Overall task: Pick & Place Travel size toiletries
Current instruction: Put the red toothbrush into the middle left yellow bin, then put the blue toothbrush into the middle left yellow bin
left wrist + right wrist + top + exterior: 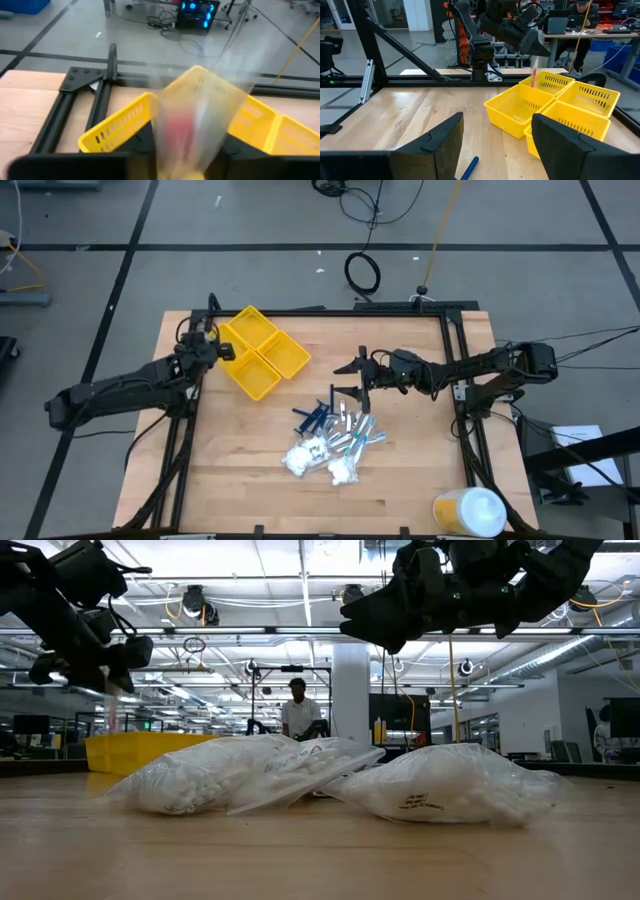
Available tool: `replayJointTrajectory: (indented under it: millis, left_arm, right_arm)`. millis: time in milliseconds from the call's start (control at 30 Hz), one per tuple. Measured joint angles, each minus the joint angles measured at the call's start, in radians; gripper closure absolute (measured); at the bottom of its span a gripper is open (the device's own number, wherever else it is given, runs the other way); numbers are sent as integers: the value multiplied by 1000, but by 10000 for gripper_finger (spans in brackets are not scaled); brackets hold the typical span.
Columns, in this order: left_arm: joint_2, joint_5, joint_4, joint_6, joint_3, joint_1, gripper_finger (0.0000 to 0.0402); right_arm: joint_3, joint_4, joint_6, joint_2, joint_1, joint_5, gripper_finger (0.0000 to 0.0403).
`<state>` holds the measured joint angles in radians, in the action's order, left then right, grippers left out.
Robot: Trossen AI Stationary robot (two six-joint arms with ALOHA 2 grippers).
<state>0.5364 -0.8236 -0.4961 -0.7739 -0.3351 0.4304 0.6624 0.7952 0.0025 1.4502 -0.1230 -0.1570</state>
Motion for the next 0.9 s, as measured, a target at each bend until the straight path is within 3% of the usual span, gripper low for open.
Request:
replayJointTrajectory:
  millis: [200,433,600,767,900]
  left_arm:
    - [0,38,18,50,0,36,173]
    - [-1,110,139,340,-76,42,106]
    - [0,182,136,349,-140,33,88]
    - [2,383,164,326,-147,-5,92]
    - [33,500,167,322,-147,-61,100]
  right_arm:
    - [0,0,-11,0,0,0,177]
    - [0,0,-15,0,0,3,177]
    - [0,-19,-15,0,0,3,176]
    - [0,-121,-23,0,30,10,178]
    - [19,-315,-72,0,129,91,178]
